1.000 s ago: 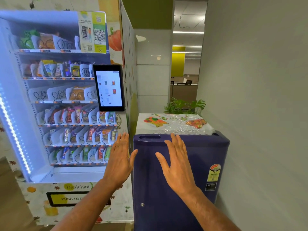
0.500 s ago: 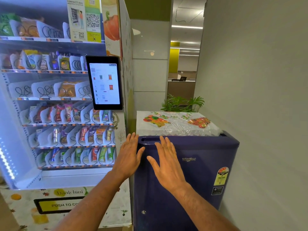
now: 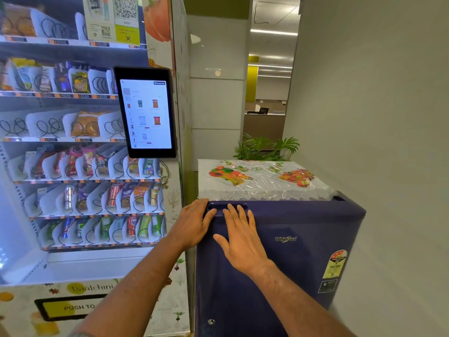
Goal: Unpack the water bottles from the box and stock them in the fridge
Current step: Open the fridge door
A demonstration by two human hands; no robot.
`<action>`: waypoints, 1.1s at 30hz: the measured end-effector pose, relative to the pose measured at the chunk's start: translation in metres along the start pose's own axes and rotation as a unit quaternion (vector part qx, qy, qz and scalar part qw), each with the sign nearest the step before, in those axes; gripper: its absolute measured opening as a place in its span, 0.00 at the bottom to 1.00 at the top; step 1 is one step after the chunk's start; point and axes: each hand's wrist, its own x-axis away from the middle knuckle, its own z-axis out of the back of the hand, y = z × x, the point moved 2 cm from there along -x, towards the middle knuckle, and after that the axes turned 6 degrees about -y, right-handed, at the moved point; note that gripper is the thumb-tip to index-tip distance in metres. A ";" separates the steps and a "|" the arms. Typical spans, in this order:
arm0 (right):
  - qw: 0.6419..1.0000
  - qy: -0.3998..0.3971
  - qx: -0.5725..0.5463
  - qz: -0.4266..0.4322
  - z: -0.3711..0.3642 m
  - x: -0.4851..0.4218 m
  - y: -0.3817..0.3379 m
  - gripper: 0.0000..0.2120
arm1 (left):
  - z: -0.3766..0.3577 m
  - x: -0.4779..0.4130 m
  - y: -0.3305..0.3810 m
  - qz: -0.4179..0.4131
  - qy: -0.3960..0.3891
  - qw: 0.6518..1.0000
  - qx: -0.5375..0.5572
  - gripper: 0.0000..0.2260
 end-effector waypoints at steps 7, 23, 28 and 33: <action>1.000 0.021 0.007 -0.021 -0.007 -0.017 -0.007 0.36 | 0.004 -0.013 0.004 -0.002 0.010 1.000 -0.011 0.17; 0.996 0.052 -0.036 -0.060 0.002 -0.027 -0.019 0.29 | 0.006 -0.024 0.007 0.013 -0.002 0.997 -0.073 0.18; 0.996 0.052 -0.039 -0.061 0.002 -0.027 -0.020 0.28 | 0.009 -0.024 0.010 0.029 -0.017 0.997 -0.066 0.19; 0.996 0.047 -0.033 -0.068 0.001 -0.028 -0.021 0.28 | 0.008 -0.024 0.010 0.036 -0.033 0.997 -0.066 0.19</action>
